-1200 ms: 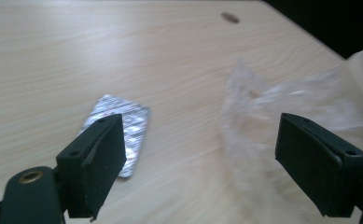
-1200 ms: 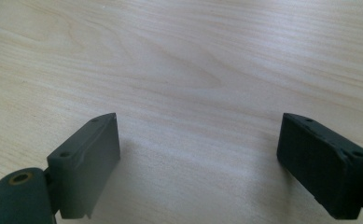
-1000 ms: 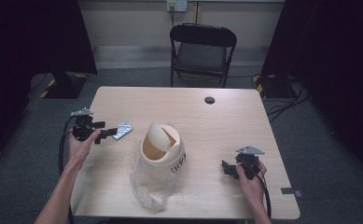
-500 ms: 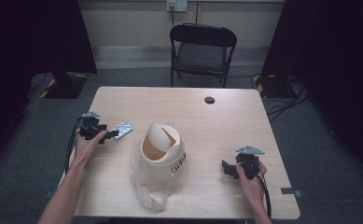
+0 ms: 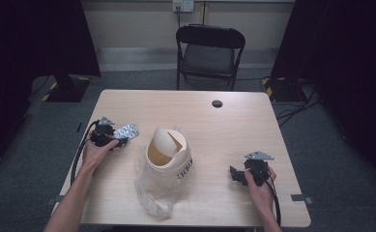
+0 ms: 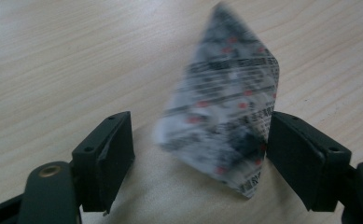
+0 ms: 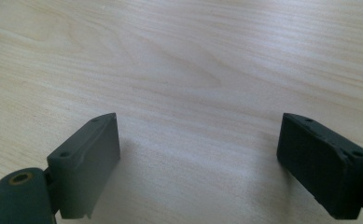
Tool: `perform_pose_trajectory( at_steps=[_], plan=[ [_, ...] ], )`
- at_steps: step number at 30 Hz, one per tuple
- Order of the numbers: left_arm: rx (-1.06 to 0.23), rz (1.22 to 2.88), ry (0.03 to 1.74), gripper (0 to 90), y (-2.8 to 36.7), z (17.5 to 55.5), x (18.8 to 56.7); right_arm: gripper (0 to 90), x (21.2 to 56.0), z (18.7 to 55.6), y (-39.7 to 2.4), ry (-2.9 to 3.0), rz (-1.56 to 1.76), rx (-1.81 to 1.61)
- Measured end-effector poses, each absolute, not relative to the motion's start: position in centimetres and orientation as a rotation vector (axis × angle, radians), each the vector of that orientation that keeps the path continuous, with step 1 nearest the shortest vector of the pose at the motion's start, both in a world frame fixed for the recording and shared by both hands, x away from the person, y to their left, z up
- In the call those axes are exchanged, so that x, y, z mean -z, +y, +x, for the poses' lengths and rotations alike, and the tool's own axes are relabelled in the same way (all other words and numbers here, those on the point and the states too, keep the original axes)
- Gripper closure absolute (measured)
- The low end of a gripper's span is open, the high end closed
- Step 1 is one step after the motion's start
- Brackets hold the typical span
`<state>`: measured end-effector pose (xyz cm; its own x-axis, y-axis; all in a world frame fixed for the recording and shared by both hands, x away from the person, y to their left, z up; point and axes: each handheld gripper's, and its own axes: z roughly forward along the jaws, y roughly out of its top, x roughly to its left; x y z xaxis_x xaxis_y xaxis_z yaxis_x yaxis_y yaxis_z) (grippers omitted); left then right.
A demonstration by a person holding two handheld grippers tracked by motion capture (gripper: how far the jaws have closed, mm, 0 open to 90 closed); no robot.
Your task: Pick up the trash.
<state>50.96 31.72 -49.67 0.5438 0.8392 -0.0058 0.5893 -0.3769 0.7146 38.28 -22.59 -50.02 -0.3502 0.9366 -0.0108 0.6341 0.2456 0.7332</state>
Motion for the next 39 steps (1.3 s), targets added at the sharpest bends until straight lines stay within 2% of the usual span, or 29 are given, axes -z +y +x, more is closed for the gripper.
perform_pose_trajectory(
  at_steps=[2,5,10,20,39],
  plan=[
    [-0.474,2.104,1.147,29.3,31.8,50.9,49.6,12.2,50.0,38.3,-22.6,2.073,1.431,-0.896],
    [-0.472,2.104,1.149,31.2,31.7,50.8,49.5,12.2,50.0,38.3,-22.6,2.073,1.431,-0.896],
    [-0.477,2.112,1.145,31.3,31.7,50.7,49.4,12.2,50.0,38.3,-22.6,2.073,1.431,-0.896],
    [-0.374,2.073,1.093,31.3,31.5,49.5,48.5,12.2,50.0,38.3,-22.6,2.073,1.431,-0.896],
    [-0.392,1.969,1.036,33.7,31.9,45.6,47.1,12.2,50.0,38.3,-22.6,2.073,1.431,-0.896]
  ],
)
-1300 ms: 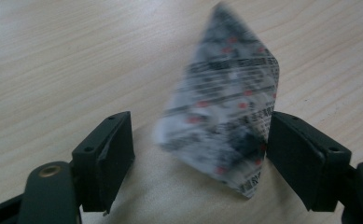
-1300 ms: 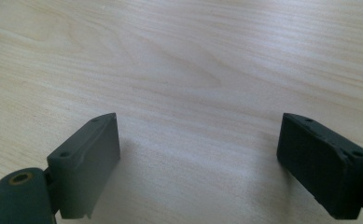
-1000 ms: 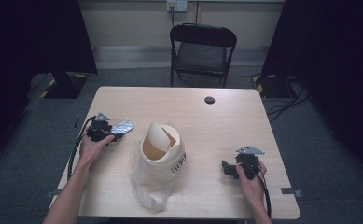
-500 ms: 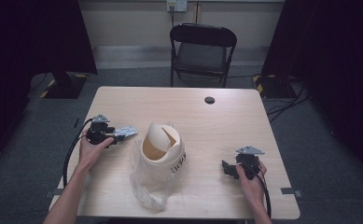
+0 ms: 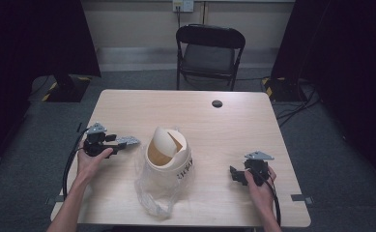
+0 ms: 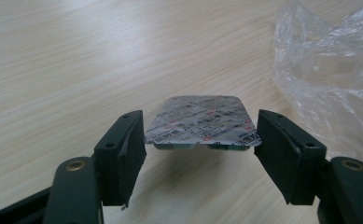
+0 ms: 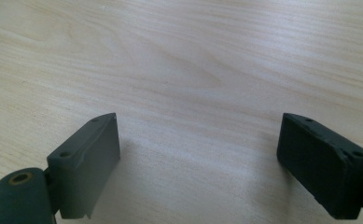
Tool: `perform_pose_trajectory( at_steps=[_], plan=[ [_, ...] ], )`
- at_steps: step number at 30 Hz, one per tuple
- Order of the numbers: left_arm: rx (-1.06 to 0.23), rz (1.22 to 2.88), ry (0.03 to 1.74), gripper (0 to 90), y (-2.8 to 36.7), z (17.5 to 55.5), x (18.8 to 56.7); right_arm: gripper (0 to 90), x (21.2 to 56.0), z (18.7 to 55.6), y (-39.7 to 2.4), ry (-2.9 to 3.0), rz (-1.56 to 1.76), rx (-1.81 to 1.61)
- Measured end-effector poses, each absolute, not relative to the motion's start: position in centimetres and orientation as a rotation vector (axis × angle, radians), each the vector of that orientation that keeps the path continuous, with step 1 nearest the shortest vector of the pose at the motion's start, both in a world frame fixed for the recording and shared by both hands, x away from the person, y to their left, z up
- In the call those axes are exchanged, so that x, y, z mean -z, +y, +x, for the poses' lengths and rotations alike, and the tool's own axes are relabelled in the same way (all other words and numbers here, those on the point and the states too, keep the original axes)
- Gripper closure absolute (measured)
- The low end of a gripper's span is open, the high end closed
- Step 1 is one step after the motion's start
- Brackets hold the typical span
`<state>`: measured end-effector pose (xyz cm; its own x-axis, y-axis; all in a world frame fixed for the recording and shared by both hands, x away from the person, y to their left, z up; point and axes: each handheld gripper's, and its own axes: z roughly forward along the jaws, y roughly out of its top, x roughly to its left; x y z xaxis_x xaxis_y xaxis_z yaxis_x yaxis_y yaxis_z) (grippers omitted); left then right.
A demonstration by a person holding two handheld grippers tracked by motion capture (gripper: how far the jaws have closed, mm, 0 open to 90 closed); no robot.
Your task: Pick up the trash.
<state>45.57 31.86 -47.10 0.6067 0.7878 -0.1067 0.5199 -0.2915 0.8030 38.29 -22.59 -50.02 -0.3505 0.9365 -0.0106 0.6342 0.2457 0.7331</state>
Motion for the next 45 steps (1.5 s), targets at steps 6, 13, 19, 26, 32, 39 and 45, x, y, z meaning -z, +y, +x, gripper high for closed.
perform_pose_trajectory(
  at_steps=[6,13,19,26,32,39,45],
  plan=[
    [-0.409,1.922,1.019,33.7,32.3,44.5,46.4,11.9,50.0,38.3,-22.6,2.077,1.428,-0.894],
    [-0.419,1.877,1.006,37.9,32.5,43.8,45.6,11.6,50.0,38.4,-22.6,2.078,1.428,-0.897],
    [-0.415,1.856,0.962,56.7,32.5,43.3,44.6,11.6,50.0,38.3,-22.6,2.078,1.427,-0.897],
    [-0.345,1.945,0.987,31.5,30.6,45.6,46.2,11.6,50.0,38.4,-22.6,2.078,1.428,-0.897],
    [-0.314,2.043,0.944,21.5,28.0,49.1,47.1,11.6,50.0,38.4,-22.6,2.078,1.428,-0.897],
    [-0.264,2.062,0.966,17.2,26.1,52.0,48.1,11.6,50.0,38.4,-22.6,2.078,1.428,-0.897],
    [-0.247,2.104,0.932,19.9,25.5,52.3,49.8,11.6,50.0,38.3,-22.6,2.078,1.427,-0.897]
  ],
)
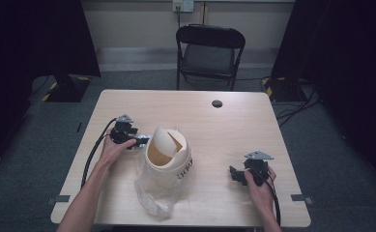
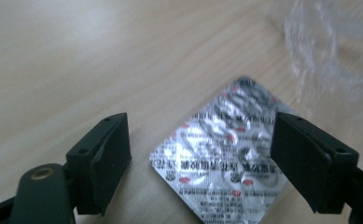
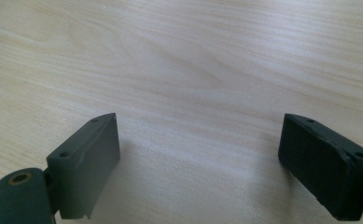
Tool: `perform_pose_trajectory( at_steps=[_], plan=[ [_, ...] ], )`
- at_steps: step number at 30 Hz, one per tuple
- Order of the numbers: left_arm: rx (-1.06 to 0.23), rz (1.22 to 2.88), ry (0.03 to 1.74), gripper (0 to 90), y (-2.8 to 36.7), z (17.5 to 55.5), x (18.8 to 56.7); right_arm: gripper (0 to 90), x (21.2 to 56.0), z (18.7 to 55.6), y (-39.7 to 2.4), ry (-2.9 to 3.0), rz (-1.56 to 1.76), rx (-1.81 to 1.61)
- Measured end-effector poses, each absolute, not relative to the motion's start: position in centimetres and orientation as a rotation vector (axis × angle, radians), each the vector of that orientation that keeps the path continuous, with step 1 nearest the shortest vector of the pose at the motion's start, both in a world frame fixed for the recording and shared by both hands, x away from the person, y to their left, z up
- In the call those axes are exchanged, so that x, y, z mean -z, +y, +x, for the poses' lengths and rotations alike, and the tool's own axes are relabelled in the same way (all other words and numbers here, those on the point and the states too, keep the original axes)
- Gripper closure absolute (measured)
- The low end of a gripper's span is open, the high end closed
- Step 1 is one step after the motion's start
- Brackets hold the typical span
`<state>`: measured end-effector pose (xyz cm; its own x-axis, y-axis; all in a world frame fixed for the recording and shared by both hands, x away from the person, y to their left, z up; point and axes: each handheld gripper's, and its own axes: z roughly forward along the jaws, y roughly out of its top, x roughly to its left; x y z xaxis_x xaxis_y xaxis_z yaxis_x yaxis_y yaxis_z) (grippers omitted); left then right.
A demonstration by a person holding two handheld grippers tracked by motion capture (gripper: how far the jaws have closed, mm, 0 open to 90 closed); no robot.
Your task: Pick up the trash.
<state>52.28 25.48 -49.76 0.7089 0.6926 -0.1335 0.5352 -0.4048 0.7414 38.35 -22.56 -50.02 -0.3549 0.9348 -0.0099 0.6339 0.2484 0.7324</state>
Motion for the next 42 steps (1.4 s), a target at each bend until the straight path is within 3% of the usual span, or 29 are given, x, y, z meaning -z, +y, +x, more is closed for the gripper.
perform_pose_trajectory(
  at_steps=[2,14,22,28,33,42],
  plan=[
    [-0.235,2.115,0.917,30.0,25.5,52.2,49.6,11.6,50.0,38.3,-22.6,2.078,1.427,-0.897],
    [-0.275,2.088,0.996,31.4,28.4,49.3,49.5,11.7,50.0,38.3,-22.6,2.077,1.425,-0.896],
    [-0.228,2.112,0.965,25.5,32.4,45.0,49.5,11.7,50.0,38.3,-22.6,2.078,1.427,-0.897],
    [-0.161,2.154,0.918,18.9,33.0,44.1,49.2,11.6,50.0,38.3,-22.6,2.078,1.427,-0.897],
    [-0.318,2.189,0.895,18.8,31.6,44.0,49.6,11.6,50.0,38.4,-22.6,2.078,1.427,-0.897],
    [-0.38,2.16,0.909,18.2,30.8,45.4,50.0,11.6,50.0,38.3,-22.6,2.078,1.428,-0.897]
  ],
)
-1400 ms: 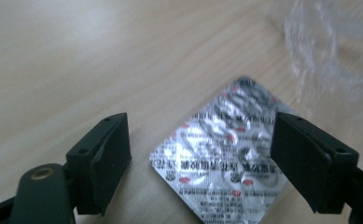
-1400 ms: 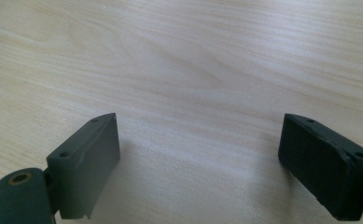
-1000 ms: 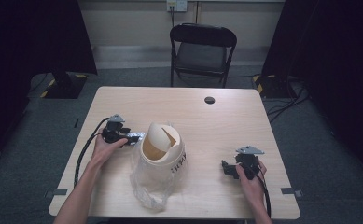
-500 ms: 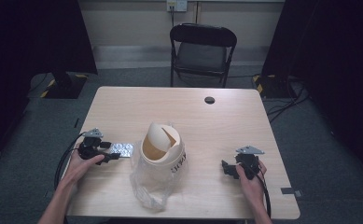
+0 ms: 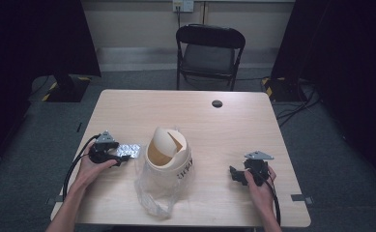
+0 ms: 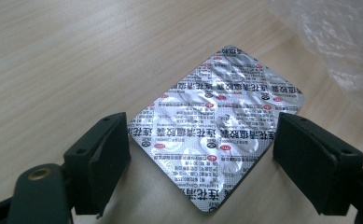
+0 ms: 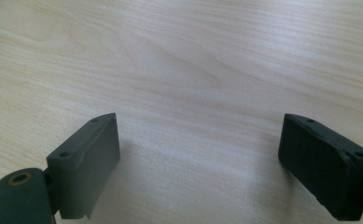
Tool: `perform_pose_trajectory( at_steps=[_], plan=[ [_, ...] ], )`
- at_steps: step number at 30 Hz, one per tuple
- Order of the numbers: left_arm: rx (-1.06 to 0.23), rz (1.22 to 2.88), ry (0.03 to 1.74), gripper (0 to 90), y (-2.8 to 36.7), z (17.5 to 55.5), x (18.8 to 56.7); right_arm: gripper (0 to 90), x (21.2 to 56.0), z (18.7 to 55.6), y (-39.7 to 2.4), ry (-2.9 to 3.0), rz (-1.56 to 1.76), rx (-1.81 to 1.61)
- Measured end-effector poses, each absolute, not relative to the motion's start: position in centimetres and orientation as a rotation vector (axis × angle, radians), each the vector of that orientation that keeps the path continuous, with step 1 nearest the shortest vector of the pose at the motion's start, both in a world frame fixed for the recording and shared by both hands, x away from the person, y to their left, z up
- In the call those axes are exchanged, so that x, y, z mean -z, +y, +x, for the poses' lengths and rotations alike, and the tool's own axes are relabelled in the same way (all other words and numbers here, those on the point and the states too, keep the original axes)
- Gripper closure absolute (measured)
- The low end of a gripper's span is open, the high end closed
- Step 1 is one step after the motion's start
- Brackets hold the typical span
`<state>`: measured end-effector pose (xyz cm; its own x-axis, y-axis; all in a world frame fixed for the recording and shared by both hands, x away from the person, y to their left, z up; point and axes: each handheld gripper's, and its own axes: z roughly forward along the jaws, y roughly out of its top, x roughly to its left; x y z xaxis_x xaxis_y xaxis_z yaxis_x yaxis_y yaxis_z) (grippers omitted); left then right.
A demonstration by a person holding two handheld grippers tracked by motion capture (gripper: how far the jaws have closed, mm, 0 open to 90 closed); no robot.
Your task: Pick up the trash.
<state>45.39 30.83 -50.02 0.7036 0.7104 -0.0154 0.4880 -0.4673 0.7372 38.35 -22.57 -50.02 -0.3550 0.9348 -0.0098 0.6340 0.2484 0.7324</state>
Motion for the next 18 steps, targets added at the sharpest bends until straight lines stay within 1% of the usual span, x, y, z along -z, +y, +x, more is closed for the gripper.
perform_pose_trajectory(
  at_steps=[3,4,5,6,7,8,10,11,14,15,16,17,18],
  plan=[
    [-0.412,2.16,0.906,18.4,30.7,46.2,50.1,11.6,50.0,38.4,-22.6,2.078,1.428,-0.897],
    [-0.412,2.16,0.906,19.9,30.7,46.2,50.1,11.6,50.0,38.4,-22.6,2.078,1.428,-0.897],
    [-0.408,2.149,0.903,25.1,30.7,46.3,49.9,11.6,50.0,38.4,-22.6,2.078,1.427,-0.897],
    [-0.408,2.149,0.903,34.9,30.7,46.3,49.9,11.6,50.0,38.3,-22.6,2.078,1.427,-0.897],
    [-0.412,2.148,0.9,39.6,30.6,46.2,49.9,11.6,50.0,38.3,-22.6,2.079,1.427,-0.897],
    [-0.413,2.151,0.904,39.6,30.6,46.1,49.8,11.6,50.0,38.3,-22.6,2.079,1.427,-0.897],
    [-0.408,2.155,0.895,47.6,30.6,46.1,49.7,11.6,50.0,38.3,-22.6,2.078,1.427,-0.897],
    [-0.404,2.144,0.915,49.7,30.7,46.0,49.7,11.6,50.0,38.3,-22.6,2.078,1.427,-0.897],
    [-0.382,2.147,0.921,50.2,30.8,45.9,49.6,11.7,50.0,38.3,-22.6,2.078,1.427,-0.897],
    [-0.384,2.194,0.888,50.9,30.6,45.6,49.4,11.7,50.0,38.3,-22.6,2.077,1.426,-0.897],
    [-0.384,2.194,0.888,51.1,30.6,45.6,49.4,11.7,50.0,38.3,-22.6,2.077,1.426,-0.897],
    [-0.362,2.223,0.859,50.4,30.5,45.2,49.2,11.6,50.0,38.3,-22.6,2.078,1.427,-0.897],
    [-0.362,2.223,0.859,47.6,30.5,45.2,49.2,11.6,50.0,38.3,-22.6,2.078,1.427,-0.897]
  ],
)
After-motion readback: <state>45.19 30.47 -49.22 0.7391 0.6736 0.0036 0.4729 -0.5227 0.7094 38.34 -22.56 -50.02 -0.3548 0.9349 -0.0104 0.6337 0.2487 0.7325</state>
